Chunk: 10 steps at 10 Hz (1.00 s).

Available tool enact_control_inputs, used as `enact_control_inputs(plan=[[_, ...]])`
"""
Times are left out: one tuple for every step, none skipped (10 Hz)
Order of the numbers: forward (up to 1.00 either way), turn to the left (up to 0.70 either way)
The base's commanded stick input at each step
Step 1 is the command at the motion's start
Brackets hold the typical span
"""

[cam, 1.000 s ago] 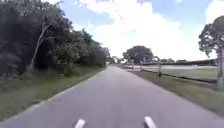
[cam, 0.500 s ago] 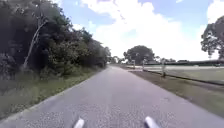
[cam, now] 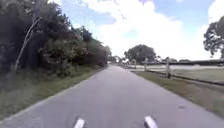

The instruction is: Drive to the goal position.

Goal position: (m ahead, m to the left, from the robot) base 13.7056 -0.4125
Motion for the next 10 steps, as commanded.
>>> enact_control_inputs(plan=[[0.7, 0.0], [0.7, 0.0], [0.7, 0.0], [0.7, 0.0], [0.7, 0.0], [0.7, 0.0], [0.7, 0.0], [0.7, 0.0], [0.7, 0.0], [0.7, 0.0]])
